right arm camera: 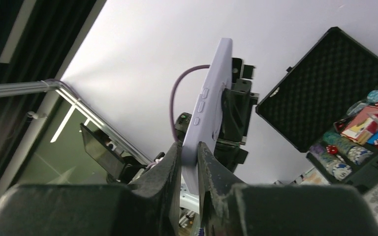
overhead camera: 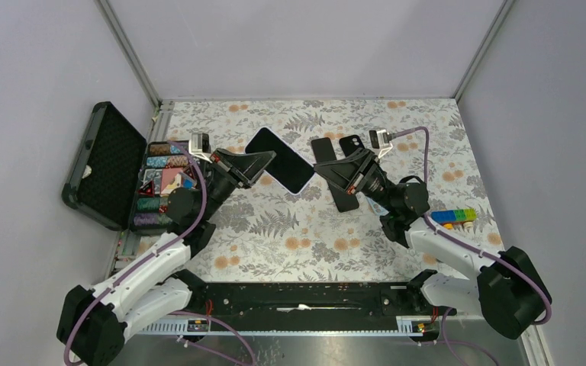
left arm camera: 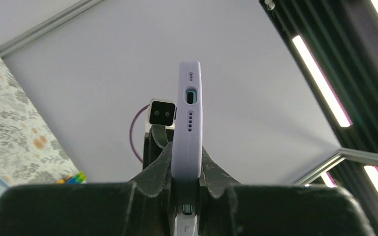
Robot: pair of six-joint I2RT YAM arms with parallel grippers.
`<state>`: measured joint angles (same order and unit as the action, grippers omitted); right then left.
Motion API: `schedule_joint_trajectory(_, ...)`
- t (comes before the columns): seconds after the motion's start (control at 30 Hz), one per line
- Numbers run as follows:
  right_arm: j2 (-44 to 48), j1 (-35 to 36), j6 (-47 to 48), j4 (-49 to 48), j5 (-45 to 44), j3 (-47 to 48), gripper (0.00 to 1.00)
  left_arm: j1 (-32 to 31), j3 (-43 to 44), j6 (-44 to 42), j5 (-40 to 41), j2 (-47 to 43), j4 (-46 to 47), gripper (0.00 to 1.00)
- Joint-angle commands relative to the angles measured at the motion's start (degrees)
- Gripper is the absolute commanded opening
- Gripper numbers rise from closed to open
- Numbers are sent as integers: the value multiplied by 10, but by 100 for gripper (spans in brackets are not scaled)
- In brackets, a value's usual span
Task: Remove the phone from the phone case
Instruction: Remove the phone case from the phone.
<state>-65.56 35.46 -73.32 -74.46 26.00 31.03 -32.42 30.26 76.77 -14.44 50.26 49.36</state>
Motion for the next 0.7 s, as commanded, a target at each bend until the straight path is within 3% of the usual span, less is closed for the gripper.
schedule_joint_trajectory(0.0,-21,3,-51,-48,12,27,5,-4,7,153,-25,20,169,0)
schedule_joint_trajectory(0.2,-21,7,-53,10,13,28,0,-5,9,237,-23,70,293,0)
schedule_joint_trajectory(0.6,4,10,62,234,-35,19,0,-6,16,228,-9,55,312,0)
schedule_joint_trajectory(0.67,17,13,101,309,-57,28,0,-6,18,241,-10,58,324,0)
